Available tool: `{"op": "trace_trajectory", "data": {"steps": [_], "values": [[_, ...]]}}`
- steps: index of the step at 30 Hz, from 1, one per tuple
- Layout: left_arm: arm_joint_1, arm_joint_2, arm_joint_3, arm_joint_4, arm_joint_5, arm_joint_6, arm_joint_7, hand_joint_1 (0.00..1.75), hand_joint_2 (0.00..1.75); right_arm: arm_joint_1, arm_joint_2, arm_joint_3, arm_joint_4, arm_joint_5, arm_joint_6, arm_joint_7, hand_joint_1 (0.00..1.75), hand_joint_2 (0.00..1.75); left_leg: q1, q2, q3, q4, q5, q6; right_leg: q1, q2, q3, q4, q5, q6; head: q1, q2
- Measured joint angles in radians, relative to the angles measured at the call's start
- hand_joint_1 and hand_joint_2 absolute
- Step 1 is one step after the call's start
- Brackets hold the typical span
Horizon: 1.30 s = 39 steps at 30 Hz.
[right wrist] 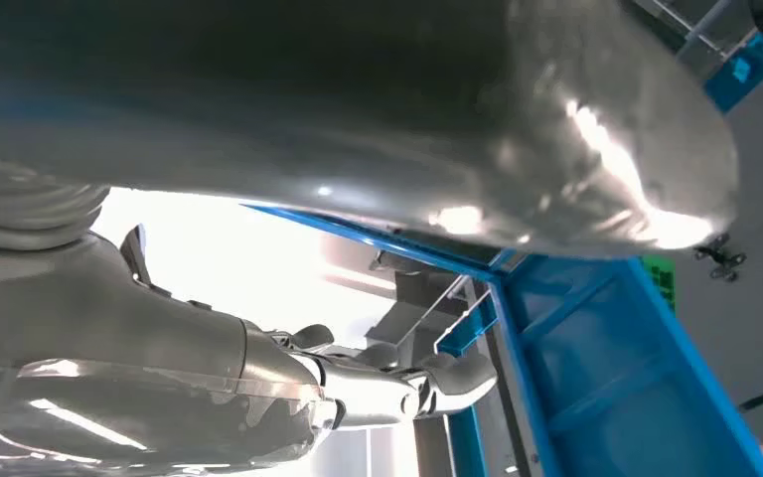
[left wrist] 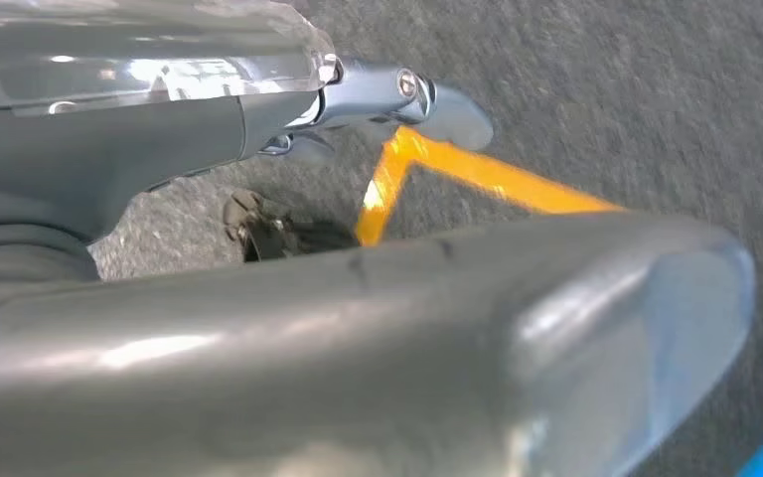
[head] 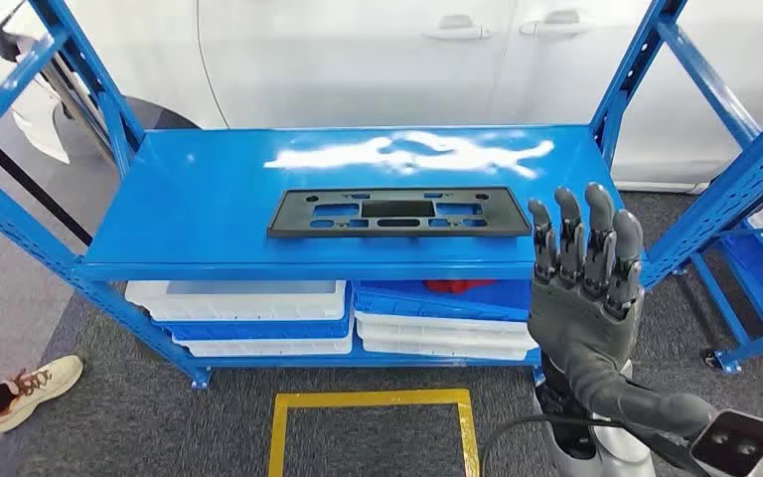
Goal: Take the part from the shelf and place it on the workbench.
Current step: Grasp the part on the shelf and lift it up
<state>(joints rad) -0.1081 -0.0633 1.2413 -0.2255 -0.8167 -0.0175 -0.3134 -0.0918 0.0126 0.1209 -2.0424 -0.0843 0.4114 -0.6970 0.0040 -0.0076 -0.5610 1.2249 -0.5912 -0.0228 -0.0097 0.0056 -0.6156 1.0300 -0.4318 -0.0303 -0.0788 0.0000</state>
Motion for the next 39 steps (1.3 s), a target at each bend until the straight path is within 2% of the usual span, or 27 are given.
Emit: {"op": "trace_trajectory", "data": {"steps": [3,4,5,7,8,9,12,13,15,17,18,19,20,22,23,24,26,28,29,30,32,33,34,35,37,38,39], "values": [[0.004,0.0,0.0,0.0,-0.004,0.0,-0.001,0.0,0.0,0.004,0.0,0.0,0.005,0.005,-0.004,0.0,0.0,0.0,0.006,0.0,-0.063,0.055,-0.042,-0.01,-0.001,0.002,0.017,0.0,-0.017,0.002,0.0,0.0],[0.005,0.0,0.0,0.0,-0.006,0.0,-0.001,0.0,0.0,0.008,0.0,0.0,0.006,0.008,-0.007,0.0,0.0,0.0,0.009,0.001,-0.078,0.046,-0.037,-0.012,-0.002,0.003,0.029,0.0,-0.027,0.003,0.0,0.0],[0.006,0.0,0.0,0.0,-0.008,-0.001,-0.002,0.0,0.0,0.012,0.0,0.0,0.007,0.011,-0.01,0.0,0.0,0.0,0.011,0.001,-0.078,0.003,-0.005,-0.012,-0.003,0.003,0.044,0.0,-0.037,0.006,0.0,0.0],[0.007,0.0,-0.001,0.0,-0.011,-0.001,-0.002,0.0,0.0,0.022,0.0,0.0,0.008,0.015,-0.015,0.0,0.0,0.0,0.011,0.002,-0.059,-0.117,0.098,-0.006,-0.004,0.003,0.073,0.0,-0.058,0.014,0.0,0.0],[0.007,0.0,-0.001,0.001,-0.013,-0.001,-0.002,0.0,0.0,0.027,0.0,0.0,0.009,0.017,-0.016,0.0,0.0,0.0,0.009,0.003,-0.052,-0.162,0.132,0.0,-0.004,0.002,0.081,0.0,-0.066,0.018,0.0,0.0],[0.007,0.0,-0.002,0.001,-0.015,-0.001,-0.003,0.0,0.0,0.03,0.0,0.0,0.009,0.019,-0.016,0.0,0.0,0.0,0.006,0.004,-0.048,-0.186,0.151,0.006,-0.004,0.003,0.085,-0.002,-0.072,0.024,0.0,0.0],[0.007,-0.001,-0.004,0.003,-0.018,0.0,-0.003,0.0,0.0,0.038,0.0,0.0,0.01,0.028,-0.021,0.0,0.0,0.0,0.002,0.003,-0.033,-0.204,0.153,0.029,-0.004,0.003,0.094,0.006,-0.074,0.044,0.0,0.0],[0.006,-0.002,-0.004,0.003,-0.018,0.0,-0.004,0.0,0.0,0.039,0.0,0.0,0.01,0.034,-0.03,0.0,0.0,0.0,0.004,0.002,-0.022,-0.212,0.151,0.036,-0.005,0.002,0.091,0.024,-0.077,0.048,0.0,0.0],[0.004,-0.004,-0.007,0.004,-0.02,0.0,-0.005,0.0,0.0,0.04,-0.002,0.002,0.012,0.059,-0.065,0.0,0.0,0.0,0.005,0.002,-0.004,-0.221,0.147,0.047,-0.006,0.0,0.047,0.106,-0.106,0.053,0.0,0.0],[0.003,-0.004,-0.011,0.004,-0.021,0.0,-0.007,0.0,0.0,0.042,-0.009,0.014,0.023,0.093,-0.127,0.0,0.0,0.0,0.003,0.002,0.005,-0.222,0.137,0.053,-0.005,0.0,-0.032,0.221,-0.154,0.054,0.0,0.0],[0.003,-0.004,-0.012,0.005,-0.022,0.0,-0.009,0.0,0.0,0.043,-0.016,0.026,0.036,0.112,-0.167,0.0,0.0,0.0,0.002,0.002,0.011,-0.222,0.131,0.054,-0.005,0.0,-0.065,0.257,-0.166,0.054,0.0,0.0],[0.003,-0.005,-0.012,0.005,-0.022,0.0,-0.01,0.0,0.0,0.043,-0.023,0.04,0.055,0.136,-0.21,0.0,0.0,0.0,0.001,0.001,0.018,-0.221,0.124,0.054,-0.005,0.0,-0.083,0.262,-0.159,0.053,0.0,0.0],[0.004,-0.005,-0.013,0.005,-0.022,-0.001,-0.012,0.0,0.0,0.043,-0.03,0.055,0.077,0.165,-0.253,0.001,0.0,0.0,0.0,0.0,0.029,-0.221,0.117,0.053,-0.005,0.0,-0.084,0.232,-0.129,0.051,0.0,0.0],[0.006,-0.007,-0.013,0.005,-0.023,-0.003,-0.017,0.0,0.0,0.042,-0.04,0.08,0.121,0.229,-0.318,0.004,0.0,0.0,-0.001,-0.001,0.051,-0.221,0.098,0.048,-0.003,-0.001,-0.052,0.107,-0.034,0.045,0.0,0.0],[0.006,-0.009,-0.013,0.005,-0.022,-0.004,-0.019,0.0,0.0,0.042,-0.043,0.091,0.141,0.255,-0.34,0.004,0.0,0.0,-0.002,-0.001,0.059,-0.219,0.09,0.044,-0.001,-0.001,-0.037,0.054,-0.008,0.042,0.001,0.0],[0.006,-0.009,-0.013,0.006,-0.022,-0.004,-0.02,0.0,0.0,0.042,-0.045,0.1,0.157,0.271,-0.354,0.004,0.0,0.0,-0.003,-0.002,0.062,-0.218,0.081,0.038,0.001,-0.002,-0.027,0.021,0.007,0.038,0.001,0.0],[0.006,-0.01,-0.014,0.006,-0.024,-0.005,-0.021,0.0,0.0,0.043,-0.049,0.115,0.181,0.28,-0.364,0.003,0.0,0.0,-0.005,-0.001,0.068,-0.213,0.073,0.026,0.004,-0.001,-0.021,0.005,-0.001,0.027,0.0,0.0],[0.005,-0.009,-0.015,0.006,-0.027,-0.006,-0.021,0.0,0.0,0.044,-0.053,0.128,0.191,0.278,-0.368,0.0,0.0,0.0,-0.003,0.001,0.071,-0.196,0.068,0.016,0.001,0.0,-0.005,-0.002,0.001,0.016,0.0,0.0],[0.003,-0.01,-0.015,0.006,-0.028,-0.006,-0.02,0.0,0.0,0.042,-0.054,0.136,0.195,0.285,-0.376,0.001,0.0,0.0,-0.002,0.001,0.057,-0.166,0.06,0.011,-0.001,-0.001,0.005,-0.005,-0.002,0.011,0.0,0.0],[0.002,-0.01,-0.016,0.006,-0.029,-0.005,-0.019,0.0,0.0,0.04,-0.054,0.145,0.199,0.302,-0.39,0.002,0.0,0.0,0.0,0.002,0.029,-0.117,0.046,0.005,-0.003,-0.003,0.014,-0.009,-0.005,0.007,0.0,0.0],[0.002,-0.011,-0.016,0.006,-0.032,-0.003,-0.016,0.0,0.0,0.032,-0.055,0.162,0.211,0.369,-0.436,0.011,0.0,0.0,0.005,0.002,-0.051,0.005,0.002,-0.004,-0.003,-0.004,0.024,-0.01,-0.013,0.002,0.0,0.0],[0.003,-0.011,-0.017,0.006,-0.036,0.0,-0.012,0.0,0.0,0.028,-0.055,0.172,0.218,0.414,-0.465,0.018,0.0,0.0,0.008,0.002,-0.086,0.047,-0.014,-0.008,-0.003,-0.003,0.029,-0.01,-0.018,0.001,0.0,0.0],[0.005,-0.011,-0.018,0.006,-0.043,0.006,0.0,0.0,0.0,0.024,-0.055,0.184,0.228,0.466,-0.498,0.028,0.0,0.0,0.009,0.002,-0.107,0.059,-0.013,-0.01,-0.003,-0.002,0.035,-0.01,-0.024,0.002,0.0,0.0],[0.006,-0.011,-0.02,0.006,-0.052,0.015,0.023,0.0,0.0,0.018,-0.055,0.198,0.241,0.523,-0.535,0.038,0.0,0.0,0.01,0.002,-0.112,0.036,0.013,-0.012,-0.003,0.0,0.043,-0.01,-0.029,0.003,0.0,0.0],[0.008,-0.01,-0.028,0.006,-0.08,0.036,0.102,0.0,0.0,0.0,-0.055,0.238,0.278,0.664,-0.624,0.065,0.0,0.0,0.011,0.003,-0.082,-0.087,0.111,-0.008,-0.004,0.001,0.06,-0.011,-0.042,0.007,0.0,0.0],[0.008,-0.01,-0.034,0.006,-0.094,0.047,0.153,0.0,0.0,-0.011,-0.055,0.262,0.304,0.751,-0.679,0.085,0.0,0.0,0.008,0.003,-0.066,-0.146,0.14,-0.004,-0.003,0.001,0.066,-0.01,-0.047,0.01,0.0,0.0],[0.009,-0.011,-0.04,0.006,-0.107,0.057,0.204,0.0,0.0,-0.021,-0.056,0.287,0.331,0.849,-0.739,0.111,0.0,0.44,0.005,0.004,-0.054,-0.185,0.156,0.002,-0.002,0.001,0.069,-0.01,-0.051,0.015,0.0,0.0]]}}
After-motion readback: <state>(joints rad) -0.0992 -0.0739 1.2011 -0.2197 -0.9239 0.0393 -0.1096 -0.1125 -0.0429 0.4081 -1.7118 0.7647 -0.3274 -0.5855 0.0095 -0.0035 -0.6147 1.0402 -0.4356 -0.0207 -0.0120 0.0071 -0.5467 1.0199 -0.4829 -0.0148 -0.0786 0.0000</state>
